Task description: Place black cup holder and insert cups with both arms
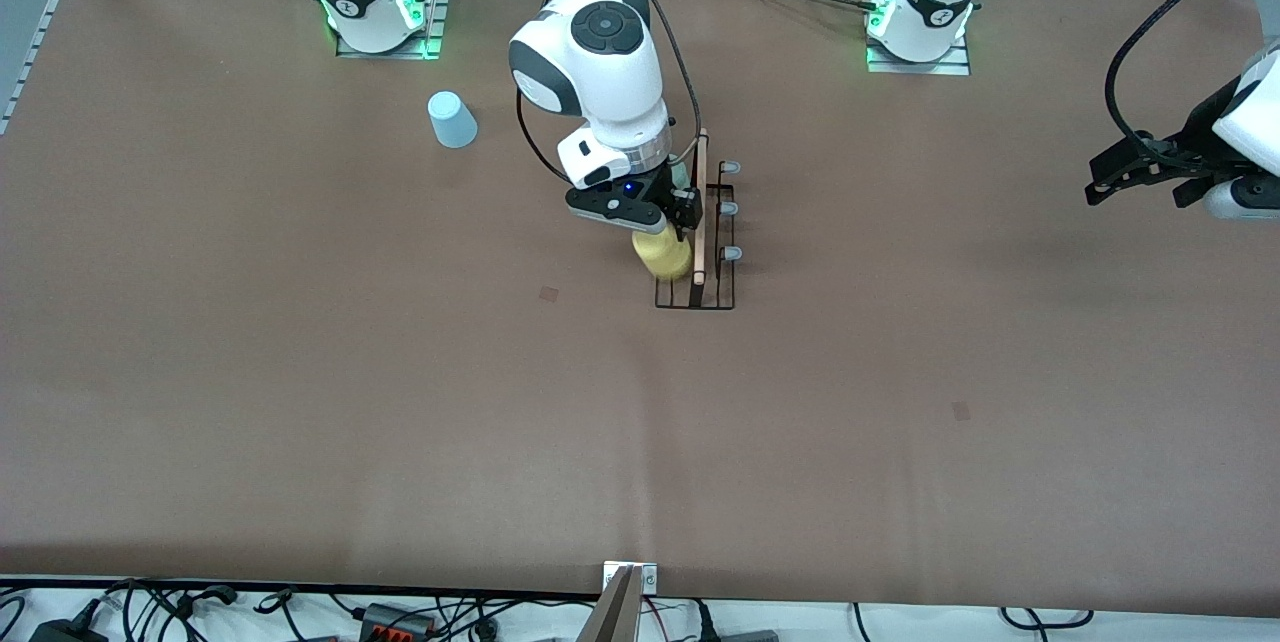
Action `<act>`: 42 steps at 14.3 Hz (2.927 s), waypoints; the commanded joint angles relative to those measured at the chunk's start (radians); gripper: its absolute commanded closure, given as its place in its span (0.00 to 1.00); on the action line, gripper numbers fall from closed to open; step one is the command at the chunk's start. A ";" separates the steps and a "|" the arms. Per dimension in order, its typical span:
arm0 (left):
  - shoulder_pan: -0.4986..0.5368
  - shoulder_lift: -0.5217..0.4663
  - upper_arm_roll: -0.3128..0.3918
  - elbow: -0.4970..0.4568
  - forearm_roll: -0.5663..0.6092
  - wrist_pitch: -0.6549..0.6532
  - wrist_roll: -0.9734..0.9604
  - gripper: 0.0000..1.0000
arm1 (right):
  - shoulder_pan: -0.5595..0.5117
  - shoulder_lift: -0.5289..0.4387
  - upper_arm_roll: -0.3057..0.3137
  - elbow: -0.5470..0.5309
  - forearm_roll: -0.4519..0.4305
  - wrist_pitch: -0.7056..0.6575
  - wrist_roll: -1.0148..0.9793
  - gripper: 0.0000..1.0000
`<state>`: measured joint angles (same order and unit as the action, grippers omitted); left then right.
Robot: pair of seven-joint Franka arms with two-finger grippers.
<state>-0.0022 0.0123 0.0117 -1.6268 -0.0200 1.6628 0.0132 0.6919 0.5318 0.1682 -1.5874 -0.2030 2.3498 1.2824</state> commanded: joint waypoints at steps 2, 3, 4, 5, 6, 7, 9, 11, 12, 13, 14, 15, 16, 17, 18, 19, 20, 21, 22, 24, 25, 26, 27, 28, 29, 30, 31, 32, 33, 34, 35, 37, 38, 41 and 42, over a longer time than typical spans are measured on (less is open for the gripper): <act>0.002 0.014 0.001 0.033 -0.029 -0.021 0.022 0.00 | -0.029 -0.022 -0.001 0.023 -0.006 -0.014 -0.041 0.00; 0.001 0.014 -0.001 0.039 -0.028 -0.020 0.019 0.00 | -0.051 -0.051 0.000 0.008 -0.004 -0.029 -0.061 0.00; 0.001 0.015 -0.001 0.044 -0.028 -0.020 0.017 0.00 | -0.084 -0.096 0.002 -0.017 -0.004 -0.081 -0.112 0.00; 0.001 0.015 -0.001 0.044 -0.029 -0.020 0.021 0.00 | -0.113 -0.137 0.004 -0.025 0.002 -0.154 -0.183 0.00; 0.001 0.018 -0.001 0.045 -0.029 -0.020 0.022 0.00 | -0.146 -0.175 0.004 -0.029 0.032 -0.225 -0.251 0.00; 0.001 0.020 -0.001 0.045 -0.028 -0.020 0.018 0.00 | -0.200 -0.214 0.004 -0.031 0.071 -0.292 -0.355 0.00; -0.004 0.018 -0.001 0.045 -0.028 -0.020 0.013 0.00 | -0.309 -0.275 0.004 -0.031 0.097 -0.436 -0.580 0.00; -0.004 0.020 -0.001 0.045 -0.028 -0.020 0.013 0.00 | -0.426 -0.334 -0.004 -0.029 0.097 -0.562 -0.855 0.00; -0.004 0.020 -0.001 0.045 -0.028 -0.020 0.013 0.00 | -0.480 -0.360 -0.018 -0.026 0.094 -0.611 -0.993 0.00; -0.004 0.020 -0.001 0.045 -0.028 -0.020 0.013 0.00 | -0.503 -0.386 -0.060 -0.026 0.094 -0.647 -1.112 0.00; -0.004 0.020 -0.001 0.045 -0.028 -0.020 0.013 0.00 | -0.509 -0.404 -0.117 -0.026 0.094 -0.673 -1.188 0.00; -0.004 0.020 -0.001 0.045 -0.028 -0.021 0.013 0.00 | -0.517 -0.418 -0.178 -0.023 0.094 -0.702 -1.240 0.00; -0.004 0.018 -0.001 0.045 -0.023 -0.020 0.013 0.00 | -0.532 -0.423 -0.226 -0.017 0.096 -0.722 -1.273 0.00; -0.005 0.018 -0.001 0.045 -0.020 -0.021 0.014 0.00 | -0.570 -0.430 -0.245 -0.007 0.097 -0.728 -1.291 0.00; -0.007 0.018 -0.001 0.045 -0.018 -0.021 0.014 0.00 | -0.618 -0.449 -0.245 0.003 0.097 -0.730 -1.292 0.00; -0.007 0.018 -0.002 0.045 -0.018 -0.023 0.016 0.00 | -0.659 -0.473 -0.243 0.009 0.103 -0.742 -1.293 0.00; -0.007 0.018 -0.002 0.045 -0.018 -0.023 0.017 0.00 | -0.702 -0.480 -0.243 0.012 0.144 -0.777 -1.293 0.00; -0.007 0.018 -0.002 0.045 -0.018 -0.023 0.017 0.00 | -0.728 -0.481 -0.242 0.015 0.198 -0.802 -1.293 0.00; -0.007 0.018 -0.002 0.045 -0.018 -0.025 0.016 0.00 | -0.733 -0.481 -0.248 0.015 0.217 -0.810 -1.299 0.00; -0.007 0.017 -0.002 0.045 -0.018 -0.025 0.017 0.00 | -0.732 -0.483 -0.248 0.015 0.185 -0.810 -1.284 0.00; -0.007 0.017 -0.002 0.045 -0.018 -0.025 0.017 0.00 | -0.732 -0.487 -0.240 0.014 0.177 -0.799 -1.279 0.00; -0.007 0.017 -0.002 0.045 -0.020 -0.026 0.017 0.00 | -0.732 -0.493 -0.233 0.012 0.177 -0.791 -1.278 0.00; -0.007 0.017 -0.002 0.045 -0.020 -0.026 0.019 0.00 | -0.738 -0.504 -0.216 0.014 0.177 -0.790 -1.278 0.00; -0.005 0.017 -0.001 0.045 -0.020 -0.026 0.021 0.00 | -0.758 -0.507 -0.190 0.014 0.175 -0.790 -1.278 0.00; -0.005 0.017 -0.002 0.045 -0.021 -0.026 0.021 0.00 | -0.776 -0.516 -0.167 0.015 0.177 -0.784 -1.278 0.00; -0.005 0.017 -0.001 0.045 -0.020 -0.026 0.022 0.00 | -0.775 -0.526 -0.170 0.014 0.178 -0.776 -1.278 0.00; -0.004 0.017 -0.001 0.045 -0.020 -0.026 0.022 0.00 | -0.773 -0.527 -0.171 0.015 0.177 -0.776 -1.284 0.00; -0.004 0.017 -0.001 0.045 -0.020 -0.026 0.022 0.00 | -0.775 -0.526 -0.171 0.015 0.178 -0.776 -1.289 0.00; -0.005 0.017 -0.001 0.045 -0.021 -0.026 0.021 0.00 | -0.778 -0.521 -0.173 0.018 0.178 -0.774 -1.293 0.00; -0.007 0.017 -0.002 0.045 -0.020 -0.026 0.017 0.00 | -0.782 -0.516 -0.176 0.018 0.180 -0.776 -1.293 0.00; -0.007 0.017 -0.002 0.045 -0.020 -0.026 0.016 0.00 | -0.784 -0.516 -0.176 0.020 0.178 -0.774 -1.295 0.00; -0.007 0.017 -0.002 0.045 -0.020 -0.026 0.016 0.00 | -0.784 -0.512 -0.174 0.042 0.178 -0.774 -1.293 0.00; -0.008 0.017 -0.002 0.045 -0.020 -0.026 0.016 0.00 | -0.784 -0.500 -0.174 0.064 0.177 -0.782 -1.295 0.00; -0.007 0.017 -0.002 0.045 -0.020 -0.026 0.017 0.00 | -0.782 -0.500 -0.174 0.073 0.175 -0.784 -1.295 0.00; -0.007 0.017 -0.002 0.045 -0.020 -0.026 0.016 0.00 | -0.782 -0.500 -0.174 0.076 0.175 -0.784 -1.293 0.00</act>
<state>-0.0100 0.0178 0.0090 -1.6143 -0.0200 1.6628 0.0132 -0.0754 0.0184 -0.0220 -1.5413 -0.0192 1.5760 -0.0031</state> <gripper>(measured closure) 0.000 0.000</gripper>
